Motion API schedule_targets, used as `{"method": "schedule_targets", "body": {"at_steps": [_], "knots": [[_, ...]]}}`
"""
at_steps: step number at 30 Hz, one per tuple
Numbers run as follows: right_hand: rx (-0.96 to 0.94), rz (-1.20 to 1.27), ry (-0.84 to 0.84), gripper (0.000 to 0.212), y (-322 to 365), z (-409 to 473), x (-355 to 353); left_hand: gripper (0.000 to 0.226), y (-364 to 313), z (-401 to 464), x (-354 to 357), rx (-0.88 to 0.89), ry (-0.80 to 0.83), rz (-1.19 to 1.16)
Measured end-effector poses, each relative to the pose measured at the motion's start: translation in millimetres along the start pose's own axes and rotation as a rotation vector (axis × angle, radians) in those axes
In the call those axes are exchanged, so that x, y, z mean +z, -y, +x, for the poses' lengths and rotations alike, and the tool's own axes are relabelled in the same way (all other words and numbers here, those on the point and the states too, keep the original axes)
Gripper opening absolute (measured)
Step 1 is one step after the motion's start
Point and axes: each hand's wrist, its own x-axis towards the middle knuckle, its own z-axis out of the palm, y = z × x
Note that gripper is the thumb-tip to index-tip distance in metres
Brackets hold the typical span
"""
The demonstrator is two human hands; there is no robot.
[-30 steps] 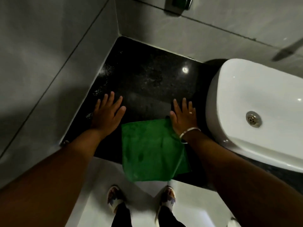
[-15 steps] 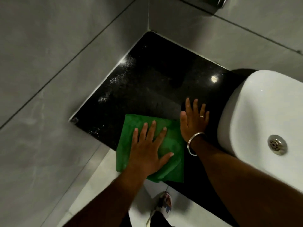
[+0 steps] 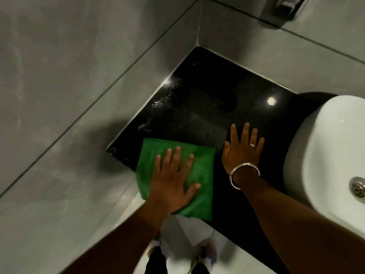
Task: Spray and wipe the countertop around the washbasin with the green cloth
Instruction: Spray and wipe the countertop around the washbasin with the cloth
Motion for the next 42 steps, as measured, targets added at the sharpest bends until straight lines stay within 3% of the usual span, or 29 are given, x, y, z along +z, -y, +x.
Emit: {"method": "schedule_targets", "body": {"at_steps": [3, 8, 13, 21, 25, 27, 31, 34, 39, 42], "knots": [[0.026, 0.026, 0.02, 0.063, 14.0, 2.8, 3.5, 0.081, 37.4, -4.5, -1.9, 0.131, -0.009, -0.008], [0.041, 0.014, 0.044, 0.064, 9.5, 6.1, 4.1, 0.081, 159.7, 13.1, -25.0, 0.119, -0.034, 0.084], [0.039, 0.005, 0.046, 0.066, 14.4, 5.4, 2.2, 0.083, 146.5, 40.4, -21.2, 0.234, 0.014, 0.067], [0.042, -0.016, -0.003, 0.066, 9.1, 8.4, 11.7, 0.082, 94.1, 265.9, -51.3, 0.29, 0.049, -0.049], [0.043, -0.026, -0.017, 0.067, 7.5, 10.3, 15.0, 0.083, 67.1, 328.1, -64.7, 0.243, 0.108, -0.059], [0.048, -0.014, -0.006, 0.067, 7.0, 12.0, 13.3, 0.082, 69.1, 311.6, -61.3, 0.211, 0.055, -0.068], [0.038, -0.004, 0.04, 0.068, 7.3, 10.3, 8.1, 0.076, 101.3, 179.3, -35.5, 0.178, -0.111, -0.067], [0.035, 0.001, 0.053, 0.069, 14.1, 11.6, 5.6, 0.076, 124.6, 135.7, -27.7, 0.158, -0.103, -0.066], [0.035, 0.023, 0.029, 0.07, 8.0, 1.6, 8.5, 0.079, 83.4, 272.8, -56.0, 0.281, 0.018, -0.074], [0.059, 0.015, -0.025, 0.072, 4.8, 11.8, 20.6, 0.09, 55.0, 378.7, -68.2, 0.268, 0.068, -0.1]]}}
